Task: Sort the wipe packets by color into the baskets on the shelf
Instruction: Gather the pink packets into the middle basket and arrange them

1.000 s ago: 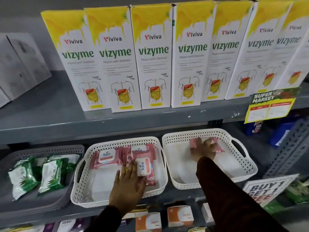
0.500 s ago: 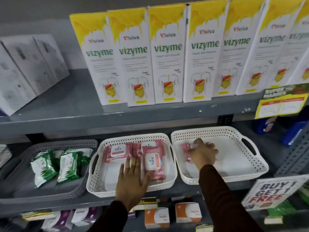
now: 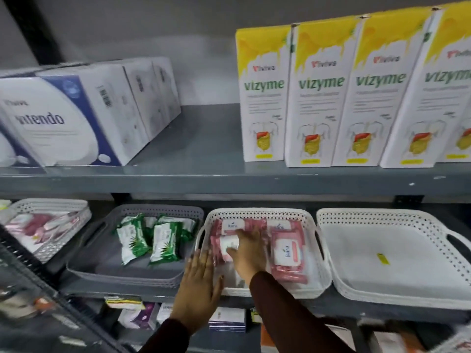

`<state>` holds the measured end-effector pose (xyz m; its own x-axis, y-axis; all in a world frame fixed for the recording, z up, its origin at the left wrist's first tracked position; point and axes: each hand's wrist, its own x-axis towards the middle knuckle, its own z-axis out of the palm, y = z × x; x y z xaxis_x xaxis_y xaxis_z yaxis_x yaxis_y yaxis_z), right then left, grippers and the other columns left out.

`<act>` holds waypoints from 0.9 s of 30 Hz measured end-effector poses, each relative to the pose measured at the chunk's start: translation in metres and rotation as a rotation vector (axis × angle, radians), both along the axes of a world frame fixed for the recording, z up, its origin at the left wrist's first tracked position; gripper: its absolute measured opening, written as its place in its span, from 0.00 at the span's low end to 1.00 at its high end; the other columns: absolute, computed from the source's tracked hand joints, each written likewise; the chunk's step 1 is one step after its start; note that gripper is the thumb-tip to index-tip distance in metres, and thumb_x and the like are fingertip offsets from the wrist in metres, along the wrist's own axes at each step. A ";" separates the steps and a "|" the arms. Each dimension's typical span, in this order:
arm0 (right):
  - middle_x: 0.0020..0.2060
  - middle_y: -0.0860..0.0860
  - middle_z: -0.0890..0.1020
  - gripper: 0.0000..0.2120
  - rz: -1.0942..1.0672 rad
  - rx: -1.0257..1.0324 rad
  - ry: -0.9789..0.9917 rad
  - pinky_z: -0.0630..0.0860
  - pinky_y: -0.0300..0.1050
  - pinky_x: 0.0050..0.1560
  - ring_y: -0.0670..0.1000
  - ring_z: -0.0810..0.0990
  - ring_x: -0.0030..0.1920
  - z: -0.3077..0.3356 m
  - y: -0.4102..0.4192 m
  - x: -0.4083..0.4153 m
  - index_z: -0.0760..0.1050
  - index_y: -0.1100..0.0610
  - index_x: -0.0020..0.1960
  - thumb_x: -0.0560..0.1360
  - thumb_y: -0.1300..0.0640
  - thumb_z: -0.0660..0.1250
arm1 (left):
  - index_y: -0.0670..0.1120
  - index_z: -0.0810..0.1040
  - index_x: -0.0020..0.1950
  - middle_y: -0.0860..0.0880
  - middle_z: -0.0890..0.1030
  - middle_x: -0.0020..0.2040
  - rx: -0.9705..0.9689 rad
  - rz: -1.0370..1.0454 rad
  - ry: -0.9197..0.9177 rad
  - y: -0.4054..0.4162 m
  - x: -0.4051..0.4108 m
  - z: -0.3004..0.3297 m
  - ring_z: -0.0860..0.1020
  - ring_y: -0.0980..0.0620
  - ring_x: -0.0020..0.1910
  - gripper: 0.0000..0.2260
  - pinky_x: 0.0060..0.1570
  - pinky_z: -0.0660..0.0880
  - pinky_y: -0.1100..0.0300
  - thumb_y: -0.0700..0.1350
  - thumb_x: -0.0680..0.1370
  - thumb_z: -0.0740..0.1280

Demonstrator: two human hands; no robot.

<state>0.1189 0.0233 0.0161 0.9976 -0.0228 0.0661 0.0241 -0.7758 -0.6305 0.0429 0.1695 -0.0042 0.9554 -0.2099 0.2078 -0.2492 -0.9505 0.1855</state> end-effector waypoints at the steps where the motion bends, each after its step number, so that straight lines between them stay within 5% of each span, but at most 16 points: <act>1: 0.68 0.59 0.72 0.23 0.002 -0.013 0.028 0.74 0.53 0.63 0.59 0.68 0.69 -0.008 0.004 0.004 0.70 0.49 0.68 0.75 0.48 0.71 | 0.43 0.50 0.78 0.44 0.49 0.78 0.013 -0.006 -0.005 -0.001 0.001 0.001 0.40 0.45 0.77 0.28 0.72 0.35 0.58 0.57 0.82 0.46; 7: 0.61 0.57 0.77 0.24 0.014 0.131 0.066 0.77 0.50 0.59 0.56 0.79 0.57 -0.010 0.000 0.012 0.73 0.54 0.68 0.74 0.48 0.72 | 0.44 0.45 0.79 0.46 0.48 0.80 0.090 -0.016 0.073 0.005 0.007 -0.006 0.39 0.49 0.78 0.29 0.74 0.36 0.53 0.58 0.82 0.41; 11: 0.52 0.52 0.81 0.15 -0.171 0.142 -0.061 0.80 0.45 0.47 0.51 0.81 0.48 -0.008 -0.032 0.001 0.77 0.51 0.60 0.74 0.52 0.72 | 0.44 0.45 0.79 0.47 0.51 0.80 0.087 0.016 0.132 0.003 0.020 0.002 0.46 0.49 0.78 0.31 0.74 0.34 0.52 0.58 0.80 0.45; 16: 0.65 0.60 0.76 0.30 -0.356 -0.114 -0.013 0.76 0.56 0.61 0.62 0.73 0.65 -0.005 -0.083 -0.010 0.69 0.53 0.70 0.72 0.45 0.72 | 0.47 0.48 0.79 0.48 0.51 0.80 0.075 -0.011 0.101 -0.008 0.061 0.017 0.45 0.46 0.78 0.30 0.74 0.34 0.49 0.54 0.81 0.54; 19: 0.63 0.59 0.76 0.29 -0.279 -0.079 0.050 0.78 0.56 0.59 0.61 0.76 0.61 -0.011 -0.102 -0.005 0.71 0.46 0.69 0.70 0.44 0.74 | 0.49 0.46 0.79 0.50 0.49 0.80 0.038 -0.075 0.151 -0.021 0.080 0.023 0.41 0.45 0.78 0.31 0.76 0.40 0.48 0.54 0.81 0.59; 24: 0.53 0.53 0.76 0.24 -0.262 -0.107 0.119 0.81 0.48 0.47 0.56 0.82 0.46 -0.007 -0.114 -0.004 0.76 0.41 0.59 0.64 0.38 0.75 | 0.49 0.54 0.78 0.48 0.59 0.78 0.059 -0.109 0.106 -0.033 0.079 0.023 0.54 0.45 0.77 0.28 0.76 0.49 0.46 0.50 0.81 0.60; 27: 0.53 0.53 0.76 0.24 -0.255 -0.096 0.167 0.81 0.50 0.49 0.55 0.81 0.48 -0.012 -0.118 0.000 0.75 0.47 0.58 0.67 0.37 0.73 | 0.49 0.71 0.69 0.47 0.79 0.63 -0.187 -0.130 0.166 -0.051 0.063 0.031 0.78 0.49 0.59 0.16 0.60 0.75 0.57 0.45 0.81 0.61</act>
<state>0.1192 -0.0943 0.0042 0.9576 -0.2755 -0.0839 -0.2767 -0.7994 -0.5333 0.1059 0.1188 0.0266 0.9472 -0.3054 0.0977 -0.3182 -0.8580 0.4031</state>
